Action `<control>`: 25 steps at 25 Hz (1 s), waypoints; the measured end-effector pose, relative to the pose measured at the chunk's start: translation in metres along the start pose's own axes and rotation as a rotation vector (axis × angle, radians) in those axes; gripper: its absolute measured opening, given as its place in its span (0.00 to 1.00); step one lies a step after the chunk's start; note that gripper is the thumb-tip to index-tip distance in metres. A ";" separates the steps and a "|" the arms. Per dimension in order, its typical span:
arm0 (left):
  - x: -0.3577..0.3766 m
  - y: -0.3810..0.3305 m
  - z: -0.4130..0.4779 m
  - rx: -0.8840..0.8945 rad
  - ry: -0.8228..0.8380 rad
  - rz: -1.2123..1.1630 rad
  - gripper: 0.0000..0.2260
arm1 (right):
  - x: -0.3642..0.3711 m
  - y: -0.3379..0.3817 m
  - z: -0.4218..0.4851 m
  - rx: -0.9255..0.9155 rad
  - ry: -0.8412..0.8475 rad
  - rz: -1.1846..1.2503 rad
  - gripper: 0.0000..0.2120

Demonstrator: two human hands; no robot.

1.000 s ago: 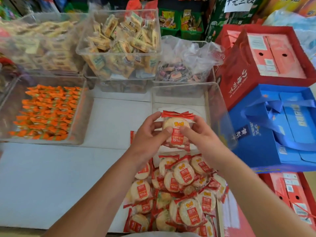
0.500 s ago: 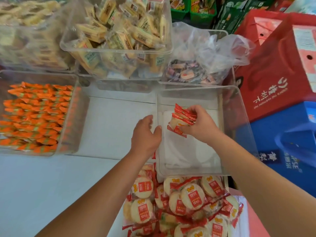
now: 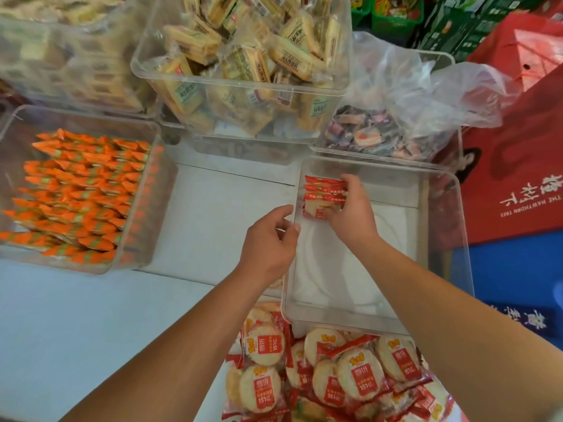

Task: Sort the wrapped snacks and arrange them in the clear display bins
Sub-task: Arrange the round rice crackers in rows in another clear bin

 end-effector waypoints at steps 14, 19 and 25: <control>-0.014 0.113 -0.009 0.005 0.229 0.723 0.39 | -0.062 0.006 -0.116 0.119 -0.034 0.031 0.10; -0.038 0.095 -0.021 0.012 0.072 0.601 0.15 | -0.060 0.041 -0.204 0.052 0.025 0.156 0.04; -0.081 0.055 -0.154 -0.093 -0.173 -0.163 0.07 | -0.001 0.035 -0.279 0.177 0.332 0.346 0.16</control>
Point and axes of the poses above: each hand's wrist, its own z-axis towards the middle knuckle, its own x-axis out of the palm, y = z × x, the point moved 8 cm from there along z, towards the middle knuckle, and after that the axes turned 11 degrees about -z, right-handed, at the moved point
